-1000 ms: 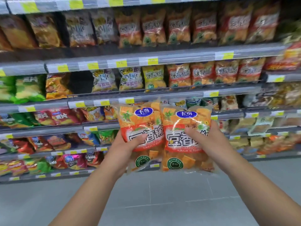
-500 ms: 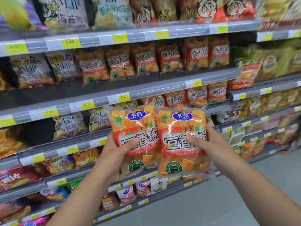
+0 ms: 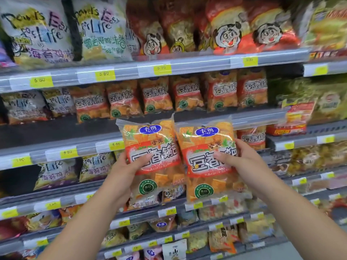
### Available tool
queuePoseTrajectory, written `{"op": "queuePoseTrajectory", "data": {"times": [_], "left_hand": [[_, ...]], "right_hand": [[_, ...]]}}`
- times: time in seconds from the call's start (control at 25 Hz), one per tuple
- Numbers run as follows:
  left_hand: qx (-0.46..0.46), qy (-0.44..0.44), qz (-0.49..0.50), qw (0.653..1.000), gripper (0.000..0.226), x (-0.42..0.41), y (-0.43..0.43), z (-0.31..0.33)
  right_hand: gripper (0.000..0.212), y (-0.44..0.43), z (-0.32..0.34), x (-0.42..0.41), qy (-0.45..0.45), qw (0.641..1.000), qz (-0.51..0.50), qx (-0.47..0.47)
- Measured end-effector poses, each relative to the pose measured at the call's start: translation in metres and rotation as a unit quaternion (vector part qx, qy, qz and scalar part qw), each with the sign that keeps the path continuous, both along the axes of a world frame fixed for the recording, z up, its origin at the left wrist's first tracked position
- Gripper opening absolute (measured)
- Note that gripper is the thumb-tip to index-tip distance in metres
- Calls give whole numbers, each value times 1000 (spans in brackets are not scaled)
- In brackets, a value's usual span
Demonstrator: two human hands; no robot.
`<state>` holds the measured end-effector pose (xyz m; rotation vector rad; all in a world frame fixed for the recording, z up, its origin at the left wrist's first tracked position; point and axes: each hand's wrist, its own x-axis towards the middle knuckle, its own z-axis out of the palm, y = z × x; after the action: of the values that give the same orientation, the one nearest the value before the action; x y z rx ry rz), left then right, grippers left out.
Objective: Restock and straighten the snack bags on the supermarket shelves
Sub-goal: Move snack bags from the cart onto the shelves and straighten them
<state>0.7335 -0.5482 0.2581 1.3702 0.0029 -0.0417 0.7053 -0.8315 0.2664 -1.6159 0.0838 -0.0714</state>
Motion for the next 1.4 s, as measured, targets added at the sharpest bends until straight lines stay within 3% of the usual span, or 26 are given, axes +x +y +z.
{"op": "queuePoseTrajectory", "data": {"times": [0.2,0.4,0.64,0.84,0.88,1.0,1.04,1.12,1.16,1.28,1.4], "left_hand": [[13,0,32,999,54,39,-22,19],[34,8,30,999,35,75,-22,29],[62,20,26,998,33,131,-8,49],[98,22,60,993,60,181,-1,60],[101,32,69,992,60,189,0,62],[71,31,58,995,35,209,-3,69],[69,31,56,996,37,212,-6,71],[84,38,49,995,70,217,-10,70],[85,45,48,994,78,219,-14,69],[91,70,64,991,76,225,-21,62],[99,58,86,990,82,230,-24,61]], "right_hand": [[57,-27,17,50,-30,999,24,32],[36,-32,26,98,-20,998,22,50],[38,-22,43,148,-17,999,4,29],[26,-24,59,187,-30,999,-19,24],[32,-26,62,195,-29,999,-27,35],[92,-28,70,222,-14,998,-39,56],[104,-26,71,227,-14,998,-38,49],[123,-23,71,234,-8,999,-34,24],[120,-22,70,239,-8,999,-37,23],[84,-18,69,250,-7,999,-45,15],[109,-13,65,259,-28,999,-44,-10]]}}
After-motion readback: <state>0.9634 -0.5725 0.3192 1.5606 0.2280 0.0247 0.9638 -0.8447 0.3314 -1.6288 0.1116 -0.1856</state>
